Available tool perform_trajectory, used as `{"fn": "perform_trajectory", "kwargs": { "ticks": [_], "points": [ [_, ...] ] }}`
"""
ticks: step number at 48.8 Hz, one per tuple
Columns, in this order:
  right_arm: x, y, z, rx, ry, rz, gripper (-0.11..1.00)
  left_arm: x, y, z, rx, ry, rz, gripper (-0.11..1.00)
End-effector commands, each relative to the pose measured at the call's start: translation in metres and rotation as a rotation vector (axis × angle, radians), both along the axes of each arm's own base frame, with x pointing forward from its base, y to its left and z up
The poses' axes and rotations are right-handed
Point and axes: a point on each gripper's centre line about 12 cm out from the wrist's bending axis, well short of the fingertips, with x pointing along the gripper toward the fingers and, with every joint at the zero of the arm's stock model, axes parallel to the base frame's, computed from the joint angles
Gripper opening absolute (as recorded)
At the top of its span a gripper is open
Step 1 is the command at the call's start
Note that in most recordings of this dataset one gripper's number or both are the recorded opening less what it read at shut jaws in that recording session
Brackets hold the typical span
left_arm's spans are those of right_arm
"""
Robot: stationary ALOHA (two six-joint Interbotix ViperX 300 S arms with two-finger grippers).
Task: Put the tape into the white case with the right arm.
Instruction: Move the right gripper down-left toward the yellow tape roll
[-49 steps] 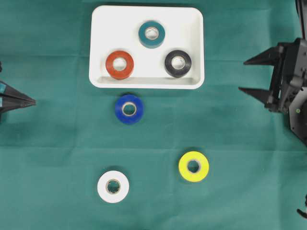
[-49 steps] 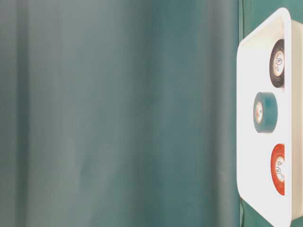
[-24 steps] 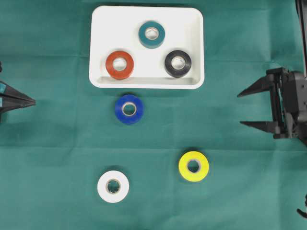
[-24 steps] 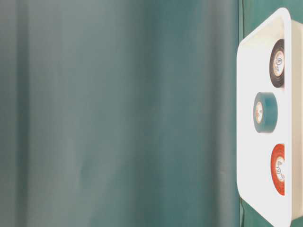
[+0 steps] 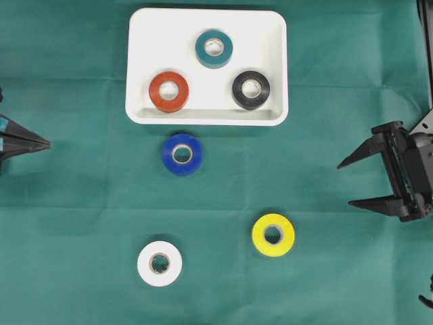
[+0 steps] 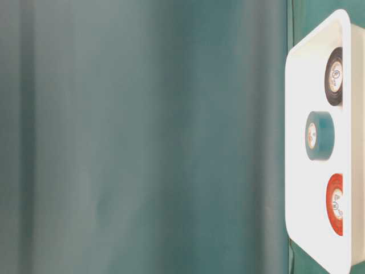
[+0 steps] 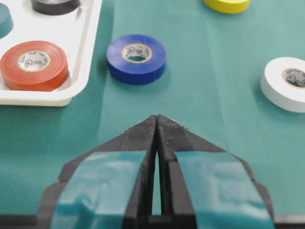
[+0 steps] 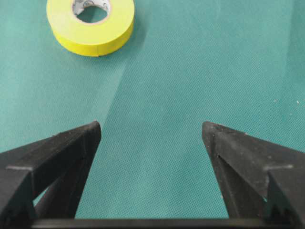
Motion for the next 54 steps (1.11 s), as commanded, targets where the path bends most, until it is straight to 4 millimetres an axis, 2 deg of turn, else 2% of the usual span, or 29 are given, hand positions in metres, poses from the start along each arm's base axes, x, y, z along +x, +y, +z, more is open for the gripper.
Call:
{"fn": "perform_trajectory", "kwargs": {
  "ticks": [1, 14, 21, 36, 54],
  "points": [
    [0.003, 0.002, 0.004, 0.008, -0.013, 0.004, 0.75, 0.002, 0.0, 0.006, -0.002, -0.015, 0.002, 0.0],
    [0.012, 0.005, 0.006, 0.004, 0.005, 0.007, 0.73, 0.002, 0.0, 0.006, -0.002, -0.015, 0.002, 0.0],
    [0.034, 0.011, 0.01, 0.005, 0.015, 0.018, 0.7, 0.002, 0.0, 0.006, -0.002, -0.017, 0.002, 0.0],
    [0.081, 0.026, 0.009, 0.014, 0.033, 0.04, 0.7, 0.002, 0.0, 0.005, -0.002, -0.014, 0.002, 0.0],
    [0.119, 0.036, 0.002, 0.002, 0.071, 0.041, 0.7, 0.002, 0.0, 0.005, -0.003, -0.015, 0.002, 0.0]
  ]
}}
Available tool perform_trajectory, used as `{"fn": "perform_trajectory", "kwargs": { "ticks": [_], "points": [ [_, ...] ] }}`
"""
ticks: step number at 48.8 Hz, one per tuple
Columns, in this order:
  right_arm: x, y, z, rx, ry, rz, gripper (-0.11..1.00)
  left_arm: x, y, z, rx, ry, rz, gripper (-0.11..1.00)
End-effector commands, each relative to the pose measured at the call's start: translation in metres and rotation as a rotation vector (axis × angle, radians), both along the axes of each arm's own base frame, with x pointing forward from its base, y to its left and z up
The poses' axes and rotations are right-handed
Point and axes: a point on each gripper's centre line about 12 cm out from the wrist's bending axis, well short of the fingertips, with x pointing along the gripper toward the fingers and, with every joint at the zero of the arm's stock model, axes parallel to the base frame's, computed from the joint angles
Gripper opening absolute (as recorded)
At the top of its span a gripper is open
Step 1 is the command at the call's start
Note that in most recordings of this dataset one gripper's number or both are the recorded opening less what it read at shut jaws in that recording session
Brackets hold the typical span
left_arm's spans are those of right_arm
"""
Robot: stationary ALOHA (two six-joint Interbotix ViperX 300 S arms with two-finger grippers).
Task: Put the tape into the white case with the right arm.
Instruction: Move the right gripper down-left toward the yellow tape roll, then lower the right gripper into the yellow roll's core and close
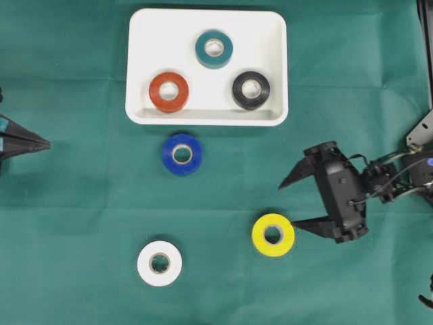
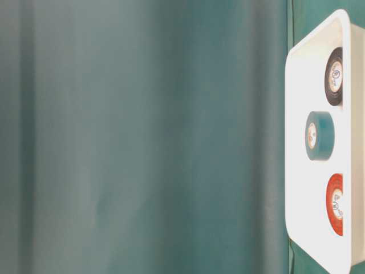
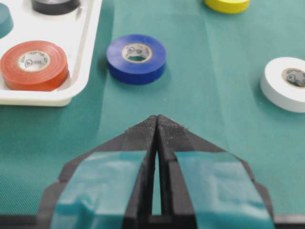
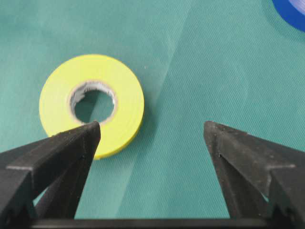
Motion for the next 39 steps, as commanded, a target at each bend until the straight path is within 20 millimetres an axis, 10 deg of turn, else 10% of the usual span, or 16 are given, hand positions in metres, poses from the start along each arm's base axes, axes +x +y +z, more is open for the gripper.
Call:
{"fn": "perform_trajectory", "kwargs": {
  "ticks": [1, 39],
  "points": [
    [0.013, 0.004, 0.005, 0.004, -0.019, 0.006, 0.71, 0.002, 0.0, 0.005, 0.0, -0.015, 0.003, 0.0],
    [0.04, 0.016, -0.018, -0.043, 0.098, 0.005, 0.71, 0.002, 0.0, 0.005, -0.002, -0.014, 0.004, 0.0]
  ]
}}
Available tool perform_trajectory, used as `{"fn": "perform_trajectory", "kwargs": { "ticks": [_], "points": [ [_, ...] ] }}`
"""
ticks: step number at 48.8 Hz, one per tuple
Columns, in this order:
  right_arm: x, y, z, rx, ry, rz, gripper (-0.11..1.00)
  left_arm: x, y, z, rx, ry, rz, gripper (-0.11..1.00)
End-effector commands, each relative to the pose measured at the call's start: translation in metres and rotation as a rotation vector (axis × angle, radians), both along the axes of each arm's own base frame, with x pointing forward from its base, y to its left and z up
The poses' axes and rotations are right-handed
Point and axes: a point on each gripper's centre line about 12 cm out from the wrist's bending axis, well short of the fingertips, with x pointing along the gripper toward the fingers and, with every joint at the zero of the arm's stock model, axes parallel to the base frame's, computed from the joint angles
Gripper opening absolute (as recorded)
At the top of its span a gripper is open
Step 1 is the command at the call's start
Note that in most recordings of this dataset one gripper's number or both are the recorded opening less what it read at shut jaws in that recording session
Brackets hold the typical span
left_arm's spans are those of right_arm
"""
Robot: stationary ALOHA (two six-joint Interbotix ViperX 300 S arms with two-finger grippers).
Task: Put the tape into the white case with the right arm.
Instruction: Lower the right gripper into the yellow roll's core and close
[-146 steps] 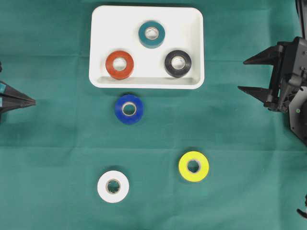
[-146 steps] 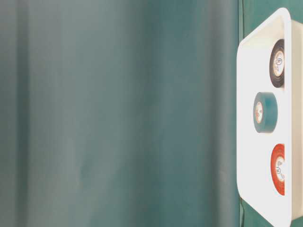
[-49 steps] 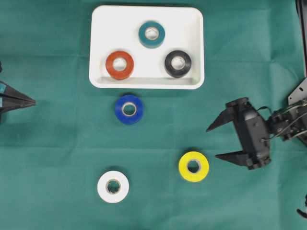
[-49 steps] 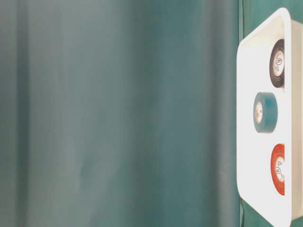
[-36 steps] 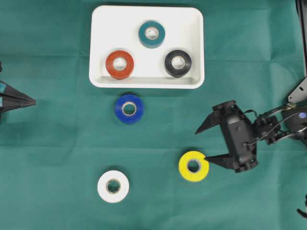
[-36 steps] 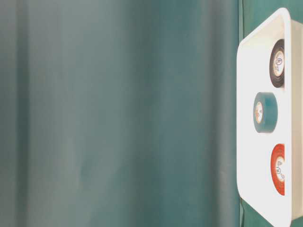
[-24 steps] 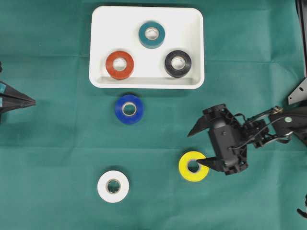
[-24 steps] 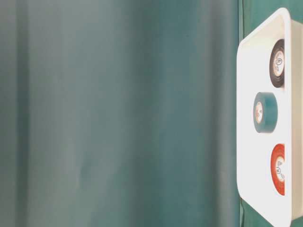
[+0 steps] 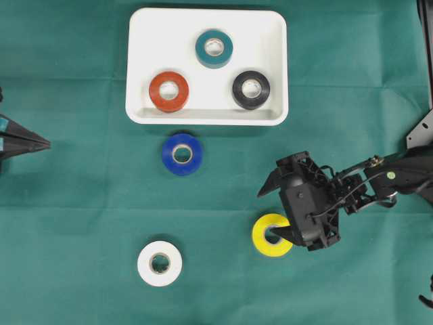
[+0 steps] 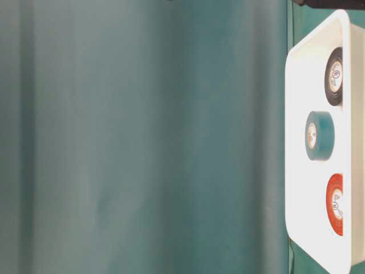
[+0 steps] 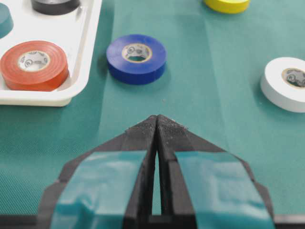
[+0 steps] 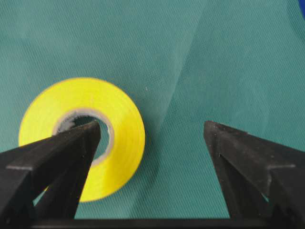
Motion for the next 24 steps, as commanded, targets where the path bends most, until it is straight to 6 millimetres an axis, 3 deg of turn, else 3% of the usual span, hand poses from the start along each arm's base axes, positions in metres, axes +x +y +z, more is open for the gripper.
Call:
{"fn": "perform_trajectory", "kwargs": {
  "ticks": [1, 24],
  "points": [
    [0.006, 0.005, 0.005, -0.016, 0.011, 0.004, 0.71, 0.002, 0.0, 0.005, -0.002, -0.014, 0.004, 0.0],
    [0.021, 0.008, -0.012, -0.108, 0.167, -0.023, 0.71, 0.001, 0.0, 0.004, -0.002, -0.012, 0.004, 0.0]
  ]
}}
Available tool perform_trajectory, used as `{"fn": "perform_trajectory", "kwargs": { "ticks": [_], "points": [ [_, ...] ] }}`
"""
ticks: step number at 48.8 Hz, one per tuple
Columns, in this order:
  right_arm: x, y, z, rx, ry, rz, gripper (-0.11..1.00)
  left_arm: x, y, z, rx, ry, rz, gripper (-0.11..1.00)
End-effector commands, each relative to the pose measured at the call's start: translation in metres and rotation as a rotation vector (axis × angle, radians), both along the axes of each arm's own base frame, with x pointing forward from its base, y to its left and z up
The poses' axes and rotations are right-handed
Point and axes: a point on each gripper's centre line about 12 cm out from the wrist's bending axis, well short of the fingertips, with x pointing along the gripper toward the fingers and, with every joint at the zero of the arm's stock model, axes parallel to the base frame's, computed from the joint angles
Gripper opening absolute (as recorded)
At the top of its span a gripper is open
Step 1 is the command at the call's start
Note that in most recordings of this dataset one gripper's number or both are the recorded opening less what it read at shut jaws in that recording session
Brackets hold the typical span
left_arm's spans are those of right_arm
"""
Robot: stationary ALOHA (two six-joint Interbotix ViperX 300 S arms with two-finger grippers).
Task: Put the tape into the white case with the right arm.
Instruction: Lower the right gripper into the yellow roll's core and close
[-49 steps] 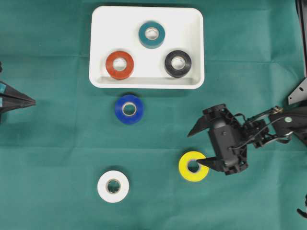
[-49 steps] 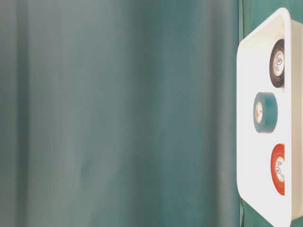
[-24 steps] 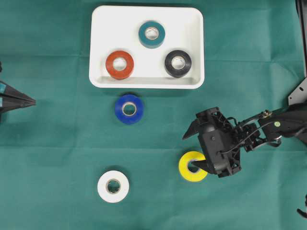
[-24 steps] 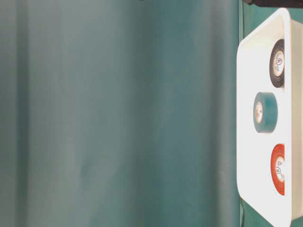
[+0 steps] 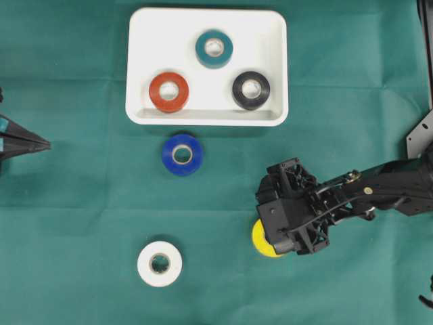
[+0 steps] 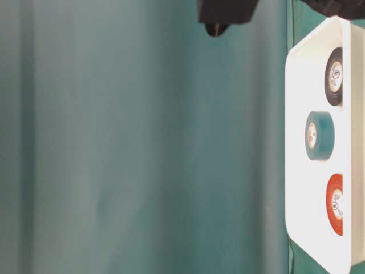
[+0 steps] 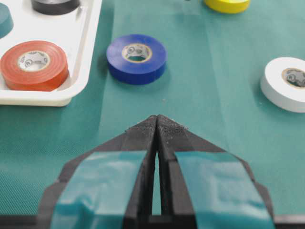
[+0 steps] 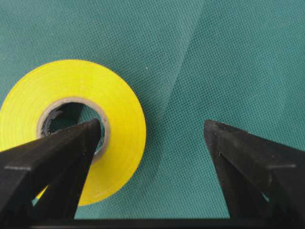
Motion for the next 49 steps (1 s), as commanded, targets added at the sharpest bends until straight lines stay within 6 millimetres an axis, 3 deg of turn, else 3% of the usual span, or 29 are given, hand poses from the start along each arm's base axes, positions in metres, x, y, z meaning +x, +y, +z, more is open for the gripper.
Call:
{"fn": "perform_trajectory", "kwargs": {
  "ticks": [1, 9, 13, 22, 26, 41, 49],
  "points": [
    [0.006, 0.002, 0.005, 0.001, -0.01, -0.001, 0.71, 0.002, 0.0, 0.005, -0.002, -0.015, 0.004, 0.0],
    [0.006, 0.002, 0.004, -0.004, -0.009, 0.004, 0.7, 0.001, 0.0, 0.004, -0.002, -0.012, 0.004, 0.0],
    [0.006, 0.002, 0.004, -0.004, -0.009, 0.004, 0.64, 0.001, 0.0, 0.004, -0.002, -0.012, 0.004, 0.0],
    [0.007, 0.005, 0.006, 0.002, -0.019, 0.012, 0.17, 0.002, 0.0, 0.005, -0.002, -0.014, 0.004, 0.0],
    [0.008, 0.005, 0.006, 0.003, -0.022, 0.012, 0.05, 0.002, 0.0, 0.005, -0.002, -0.014, 0.004, 0.0],
    [0.013, 0.007, 0.013, 0.01, -0.042, 0.01, 0.02, 0.002, 0.0, 0.005, -0.002, -0.014, 0.004, 0.0],
    [0.016, 0.009, 0.033, 0.025, -0.092, 0.01, 0.02, 0.002, 0.0, 0.005, -0.002, -0.014, 0.004, 0.0]
  ]
}}
